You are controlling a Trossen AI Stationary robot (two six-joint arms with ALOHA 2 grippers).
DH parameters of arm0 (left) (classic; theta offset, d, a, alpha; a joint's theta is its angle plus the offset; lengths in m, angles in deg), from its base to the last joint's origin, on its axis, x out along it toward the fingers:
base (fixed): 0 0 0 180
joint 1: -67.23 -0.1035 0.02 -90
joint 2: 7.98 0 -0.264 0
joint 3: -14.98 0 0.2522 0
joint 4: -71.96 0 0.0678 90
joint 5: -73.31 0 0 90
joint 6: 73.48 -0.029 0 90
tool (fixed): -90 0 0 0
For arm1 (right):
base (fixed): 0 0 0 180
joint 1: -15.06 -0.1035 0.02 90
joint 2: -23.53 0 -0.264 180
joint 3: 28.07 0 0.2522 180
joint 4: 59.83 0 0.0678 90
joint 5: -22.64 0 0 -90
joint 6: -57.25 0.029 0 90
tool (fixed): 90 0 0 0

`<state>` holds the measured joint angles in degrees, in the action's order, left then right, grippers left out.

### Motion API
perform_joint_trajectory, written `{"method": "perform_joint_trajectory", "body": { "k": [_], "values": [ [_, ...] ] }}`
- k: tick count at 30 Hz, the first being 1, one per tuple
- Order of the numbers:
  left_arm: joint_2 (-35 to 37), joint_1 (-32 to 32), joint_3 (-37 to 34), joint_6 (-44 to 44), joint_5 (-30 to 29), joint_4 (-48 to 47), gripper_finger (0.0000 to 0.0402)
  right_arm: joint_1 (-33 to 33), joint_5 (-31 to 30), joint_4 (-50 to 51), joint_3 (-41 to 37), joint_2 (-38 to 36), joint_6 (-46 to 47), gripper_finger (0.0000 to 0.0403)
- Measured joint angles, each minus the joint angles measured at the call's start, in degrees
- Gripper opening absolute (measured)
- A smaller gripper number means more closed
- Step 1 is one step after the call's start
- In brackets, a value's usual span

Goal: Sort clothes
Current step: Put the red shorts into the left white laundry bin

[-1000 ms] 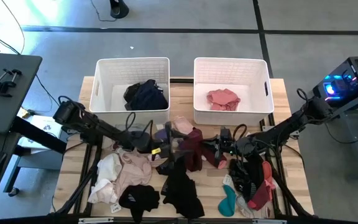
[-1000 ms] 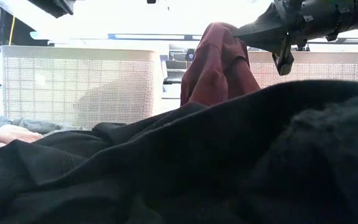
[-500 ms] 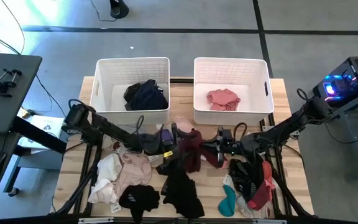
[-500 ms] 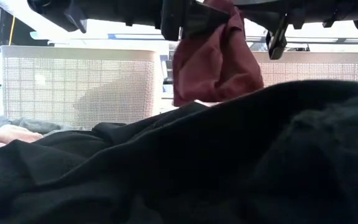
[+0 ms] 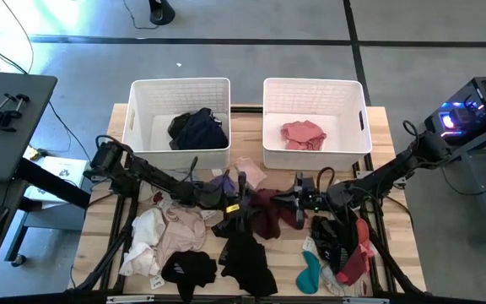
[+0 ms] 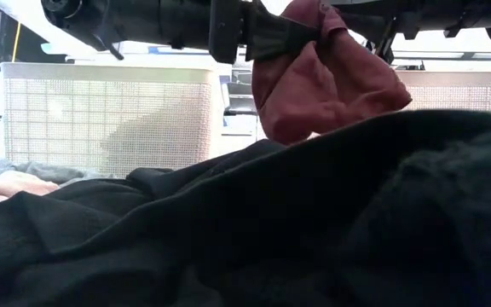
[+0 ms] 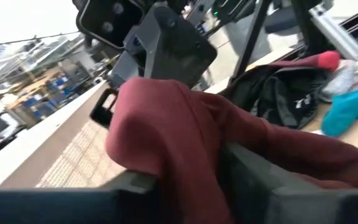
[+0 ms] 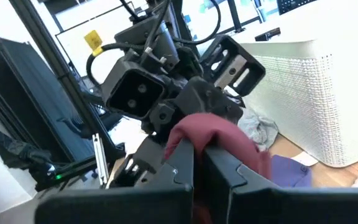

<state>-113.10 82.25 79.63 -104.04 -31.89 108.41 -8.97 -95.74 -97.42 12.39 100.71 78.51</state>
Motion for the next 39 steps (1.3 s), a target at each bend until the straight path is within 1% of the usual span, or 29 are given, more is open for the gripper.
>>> {"method": "perform_joint_trajectory", "body": {
  "k": [4, 6, 8, 12, 15, 17, 21, 24, 28, 31, 36, 39],
  "values": [
    [0.0, -0.1, 0.0, 0.3, 1.4, -0.4, 0.0029, 0.0, 0.0, 0.2, 0.0, 0.0, -2.1, 0.0003],
    [0.0, -0.1, 0.0, 1.3, 1.6, -0.5, 0.0011, 0.0, -0.1, 0.3, 0.0, 0.0, -2.2, 0.0012],
    [0.0, -0.1, 0.0, 1.9, 1.7, -0.5, 0.0015, 0.0, -0.6, 0.3, 0.0, 0.0, -2.3, 0.0032],
    [0.0, 0.5, -0.1, 2.0, 2.0, -1.0, 0.0008, 0.1, -1.6, 0.4, 0.0, 0.0, -2.9, 0.0096],
    [0.4, 1.5, -0.1, 1.0, -3.7, -1.5, 0.0005, -0.1, -1.6, 0.5, 0.0, -0.7, -6.4, 0.0138],
    [1.2, 2.4, -0.1, 0.1, -7.2, -2.4, 0.0005, -0.3, -2.7, 1.1, 0.0, -2.1, -7.0, 0.0154],
    [4.4, 4.4, -0.1, -0.6, -9.1, -5.5, 0.0002, -1.6, -10.9, 4.1, 0.0, -6.6, -8.0, 0.0159],
    [7.6, 5.7, -0.1, -0.6, -10.8, -7.8, 0.0002, -3.2, -14.7, 6.4, 0.0, -9.9, -9.8, 0.016],
    [12.1, 7.1, -0.3, -1.8, -15.4, -10.6, 0.0002, -4.7, -16.6, 10.1, 0.0, -12.8, -9.5, 0.016],
    [15.2, 7.9, -0.6, -2.9, -19.1, -12.0, 0.0001, -5.0, -16.6, 13.1, 0.0, -12.8, -7.7, 0.016],
    [20.0, 8.9, -0.6, -5.5, -24.5, -14.6, 0.0001, -4.5, -16.6, 19.3, 0.0, -10.3, 0.3, 0.016],
    [23.0, 9.2, -0.6, -7.7, -28.1, -16.4, 0.0001, -4.2, -16.7, 20.3, 0.0, -7.7, 4.1, 0.016]
  ]
}}
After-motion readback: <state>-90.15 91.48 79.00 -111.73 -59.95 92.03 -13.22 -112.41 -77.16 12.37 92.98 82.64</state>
